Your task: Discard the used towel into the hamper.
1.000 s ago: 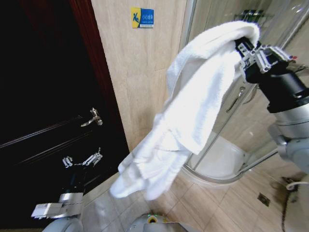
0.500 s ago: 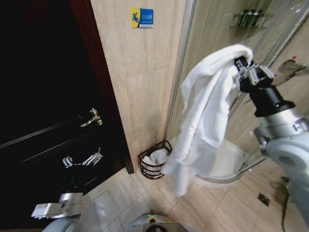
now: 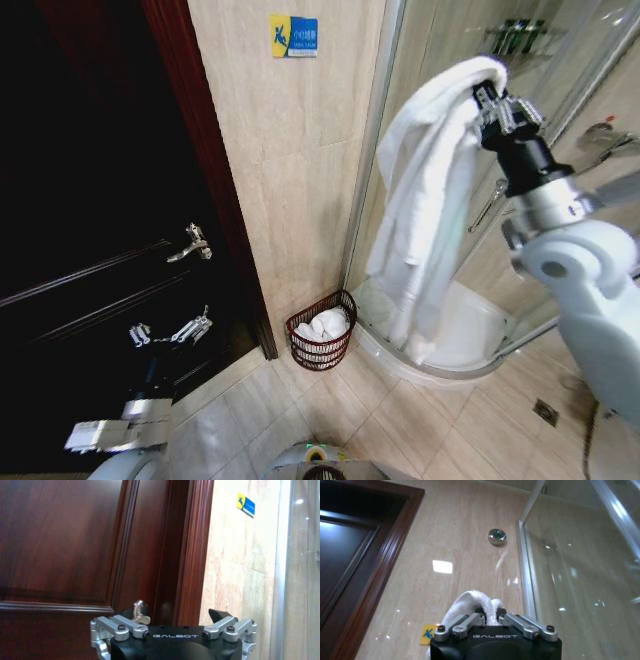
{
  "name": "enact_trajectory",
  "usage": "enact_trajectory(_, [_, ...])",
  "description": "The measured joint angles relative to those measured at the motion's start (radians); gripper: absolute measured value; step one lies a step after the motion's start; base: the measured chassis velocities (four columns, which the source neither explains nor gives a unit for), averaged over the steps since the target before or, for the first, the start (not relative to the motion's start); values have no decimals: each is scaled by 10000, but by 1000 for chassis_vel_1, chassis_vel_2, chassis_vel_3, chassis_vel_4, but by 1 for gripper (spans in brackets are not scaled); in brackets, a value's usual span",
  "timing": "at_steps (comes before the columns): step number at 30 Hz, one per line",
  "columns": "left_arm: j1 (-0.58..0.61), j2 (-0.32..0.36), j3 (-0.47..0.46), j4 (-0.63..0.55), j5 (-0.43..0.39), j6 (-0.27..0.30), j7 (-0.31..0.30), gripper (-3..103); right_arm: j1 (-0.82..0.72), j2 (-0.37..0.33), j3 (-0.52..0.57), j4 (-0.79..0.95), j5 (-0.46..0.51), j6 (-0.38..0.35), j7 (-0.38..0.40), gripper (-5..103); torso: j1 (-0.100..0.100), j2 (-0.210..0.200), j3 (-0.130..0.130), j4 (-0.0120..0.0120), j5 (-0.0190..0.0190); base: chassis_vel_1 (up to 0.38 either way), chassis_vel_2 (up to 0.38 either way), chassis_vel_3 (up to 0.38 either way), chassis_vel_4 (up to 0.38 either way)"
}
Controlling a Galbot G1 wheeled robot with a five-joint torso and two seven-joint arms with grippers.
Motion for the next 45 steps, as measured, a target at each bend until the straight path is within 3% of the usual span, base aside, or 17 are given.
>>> enact_trajectory(2, [0, -2, 0, 0, 0, 0, -2, 100, 927, 205, -748, -696, -181, 96, -86, 9, 0, 0, 0, 1, 0, 0, 0, 0, 0])
enact_trajectory(15, [0, -2, 0, 0, 0, 0, -2, 100, 3562, 798, -2599, -3529, -254, 446, -735, 9, 1, 0, -1, -2, -1, 0, 0, 0, 0])
enact_trajectory(19, [0, -2, 0, 0, 0, 0, -2, 100, 3651, 991, -3005, -3772, -258, 537, -806, 9, 1, 0, -1, -2, -1, 0, 0, 0, 0])
enact_trajectory(24, [-1, -2, 0, 0, 0, 0, -1, 100, 3495, 1841, -3677, -4115, -726, 690, -860, 9, 0, -1, 0, 3, 0, 0, 0, 0, 0])
enact_trajectory(45, [0, -2, 0, 0, 0, 0, -2, 100, 1782, 3263, -4267, -4256, -1740, 927, -626, 9, -1, 0, -2, 1, 0, 0, 0, 0, 0])
